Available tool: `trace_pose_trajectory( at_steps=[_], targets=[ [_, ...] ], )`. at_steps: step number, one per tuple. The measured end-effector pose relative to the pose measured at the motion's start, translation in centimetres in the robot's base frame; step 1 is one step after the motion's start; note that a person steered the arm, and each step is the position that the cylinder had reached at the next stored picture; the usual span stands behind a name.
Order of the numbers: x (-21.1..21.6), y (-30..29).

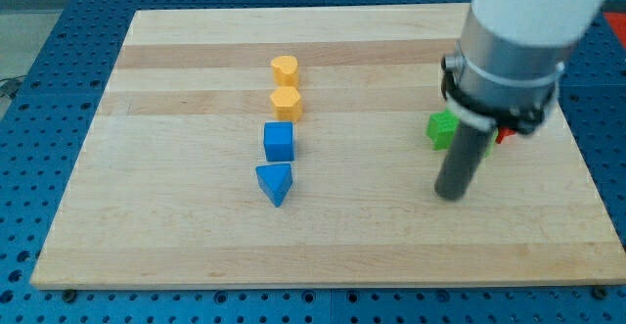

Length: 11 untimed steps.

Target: Push the arm above the green and red blocks

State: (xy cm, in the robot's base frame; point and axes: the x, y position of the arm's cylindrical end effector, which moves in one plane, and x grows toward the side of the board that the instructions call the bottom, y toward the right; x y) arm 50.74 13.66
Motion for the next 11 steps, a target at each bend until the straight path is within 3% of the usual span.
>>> trace_pose_trajectory(
  at_steps=[2, 4, 6, 7, 9, 11],
  targets=[
    [-0.1, 0.4],
    [-2.5, -5.8],
    [-15.7, -5.6],
    [-18.5, -1.2],
    [-17.8, 2.3],
    [-14.0, 6.0]
  ],
)
